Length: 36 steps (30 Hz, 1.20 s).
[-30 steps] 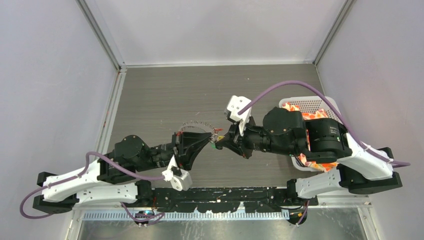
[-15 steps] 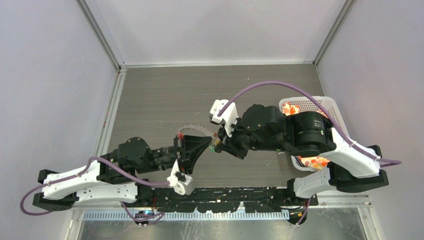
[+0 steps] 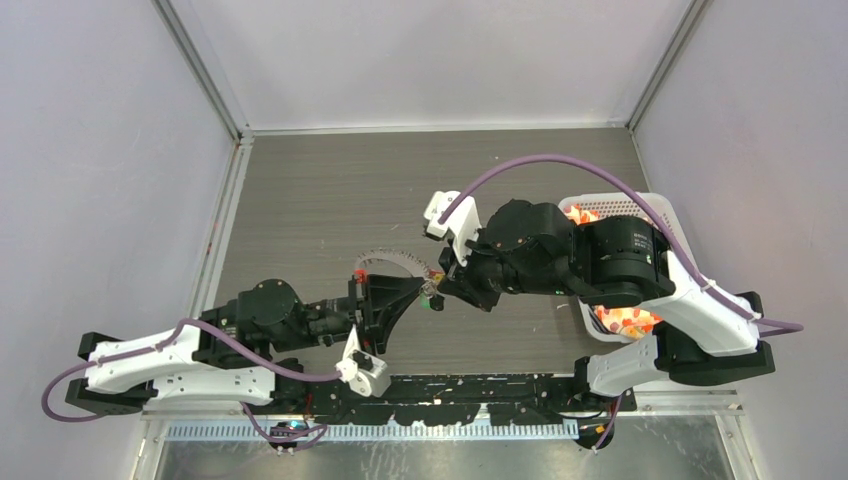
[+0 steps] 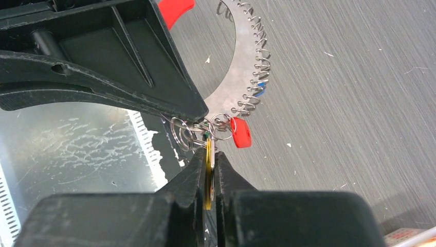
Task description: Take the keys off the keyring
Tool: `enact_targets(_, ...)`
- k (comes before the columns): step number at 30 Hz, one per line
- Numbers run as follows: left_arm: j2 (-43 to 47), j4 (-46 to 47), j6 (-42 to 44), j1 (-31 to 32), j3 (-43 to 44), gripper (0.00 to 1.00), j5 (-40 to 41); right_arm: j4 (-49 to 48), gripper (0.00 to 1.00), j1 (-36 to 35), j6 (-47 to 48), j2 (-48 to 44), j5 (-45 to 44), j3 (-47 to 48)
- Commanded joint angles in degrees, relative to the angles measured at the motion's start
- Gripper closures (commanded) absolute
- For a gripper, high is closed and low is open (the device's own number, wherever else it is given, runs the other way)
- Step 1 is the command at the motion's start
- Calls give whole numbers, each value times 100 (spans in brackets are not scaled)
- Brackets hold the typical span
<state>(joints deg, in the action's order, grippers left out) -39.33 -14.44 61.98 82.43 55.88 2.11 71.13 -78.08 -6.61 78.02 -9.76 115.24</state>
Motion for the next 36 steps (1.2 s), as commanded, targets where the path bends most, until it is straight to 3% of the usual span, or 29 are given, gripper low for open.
enact_targets(1, 194, 382, -128, 54, -35, 100, 22, -278, 99, 62, 41, -80, -190, 148)
enact_targets(12, 368, 1334, -847, 57, -445, 100, 615, -445, 99, 63, -40, -317, -89, -33)
enact_targets(19, 488, 2631, -1639, 61, -919, 100, 1226, -621, 99, 65, -57, -471, 80, -205)
enact_targets(25, 417, 3179, -2405, 58, -1059, 100, 1690, -770, 99, 65, -62, -466, 473, -281)
enact_targets(36, 199, 3561, -3637, 55, -1085, 100, 2321, -1176, 99, 52, -81, -353, 866, -777)
